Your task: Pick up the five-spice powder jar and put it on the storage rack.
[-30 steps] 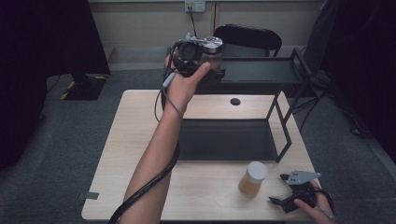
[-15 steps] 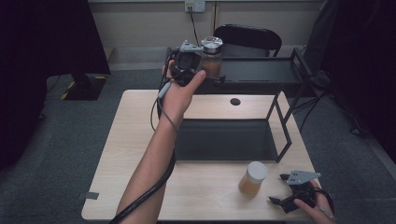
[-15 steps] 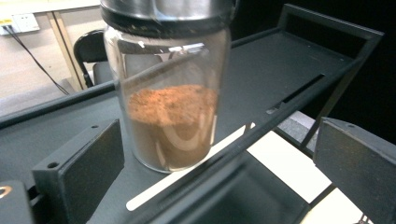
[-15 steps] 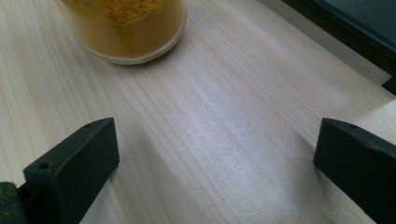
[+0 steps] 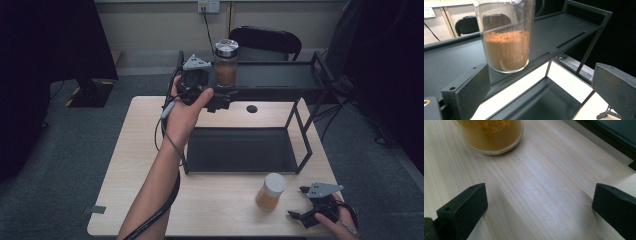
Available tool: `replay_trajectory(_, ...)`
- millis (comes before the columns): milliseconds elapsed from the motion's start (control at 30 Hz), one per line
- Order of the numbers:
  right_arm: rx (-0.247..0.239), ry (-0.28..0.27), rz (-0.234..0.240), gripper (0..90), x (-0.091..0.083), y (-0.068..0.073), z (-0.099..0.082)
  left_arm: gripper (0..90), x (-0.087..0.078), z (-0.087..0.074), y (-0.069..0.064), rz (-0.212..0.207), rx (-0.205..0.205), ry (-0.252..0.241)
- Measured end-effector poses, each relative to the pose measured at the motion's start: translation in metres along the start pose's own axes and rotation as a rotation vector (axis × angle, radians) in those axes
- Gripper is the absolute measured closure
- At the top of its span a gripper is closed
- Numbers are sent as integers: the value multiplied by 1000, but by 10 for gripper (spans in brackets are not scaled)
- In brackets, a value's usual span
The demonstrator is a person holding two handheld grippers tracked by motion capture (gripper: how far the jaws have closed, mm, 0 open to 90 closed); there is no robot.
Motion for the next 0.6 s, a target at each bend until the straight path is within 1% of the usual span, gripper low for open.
replay_trajectory(167,0,0,0,0,0,0,0,14,0,-10,0,-23,0,3)
replay_trajectory(200,0,0,-1,0,0,0,0,14,1,-13,0,-32,6,5)
replay_trajectory(300,1,0,-1,0,0,0,0,14,2,-18,1,-41,-4,4)
replay_trajectory(333,1,0,-1,0,0,0,0,14,3,-22,0,-48,-8,3)
replay_trajectory(433,0,0,-1,0,0,0,0,13,5,-27,0,-57,-4,6)
replay_trajectory(533,0,0,-1,0,0,0,0,13,8,-35,-1,-69,1,12)
replay_trajectory(567,0,0,-1,0,0,0,0,13,8,-35,-1,-69,1,12)
replay_trajectory(600,0,0,-1,0,0,0,0,13,10,-39,-2,-76,-1,17)
Point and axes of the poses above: each handheld gripper's, and its own axes: x roughly forward along the jaws, z roughly out of its top, y roughly to its left, the point moved 9 cm from there along x, roughly forward along the jaws, and after that the axes turned 13 degrees about z, right-handed, at the moved point
